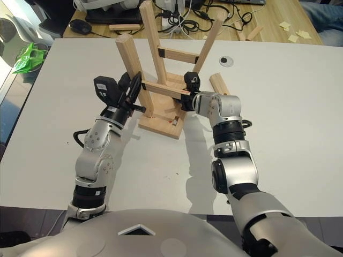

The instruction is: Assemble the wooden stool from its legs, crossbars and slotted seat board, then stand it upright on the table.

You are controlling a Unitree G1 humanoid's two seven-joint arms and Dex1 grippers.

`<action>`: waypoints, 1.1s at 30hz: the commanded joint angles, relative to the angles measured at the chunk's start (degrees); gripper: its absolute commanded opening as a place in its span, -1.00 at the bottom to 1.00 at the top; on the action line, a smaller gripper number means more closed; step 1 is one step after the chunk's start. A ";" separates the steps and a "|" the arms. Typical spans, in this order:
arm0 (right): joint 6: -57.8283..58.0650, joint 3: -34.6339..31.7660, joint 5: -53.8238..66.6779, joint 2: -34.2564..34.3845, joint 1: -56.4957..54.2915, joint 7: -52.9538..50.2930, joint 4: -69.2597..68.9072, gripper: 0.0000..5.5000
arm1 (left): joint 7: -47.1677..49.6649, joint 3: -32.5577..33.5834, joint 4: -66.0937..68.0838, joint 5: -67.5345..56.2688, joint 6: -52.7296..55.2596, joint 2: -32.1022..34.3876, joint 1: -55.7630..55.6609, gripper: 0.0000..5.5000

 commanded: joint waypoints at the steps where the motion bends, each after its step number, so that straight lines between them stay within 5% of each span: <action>1: 0.80 0.59 -2.42 0.08 2.17 -2.04 2.70 -1.00 | -3.16 -3.65 -0.95 -1.33 8.61 1.96 3.61 -0.62; 21: 0.27 1.25 -4.03 0.38 4.96 -2.22 0.75 -1.00 | -3.68 -6.26 -7.17 -1.69 24.94 8.49 5.95 -0.62; 28: 0.25 1.40 -4.06 0.79 5.26 -2.35 0.15 -1.00 | -5.99 -10.97 -5.02 3.53 17.35 11.47 2.91 -0.62; 33: -0.02 1.36 -4.58 1.07 5.07 -2.14 0.28 -1.00 | -2.88 -6.53 -0.94 -1.63 25.35 5.31 1.11 -0.62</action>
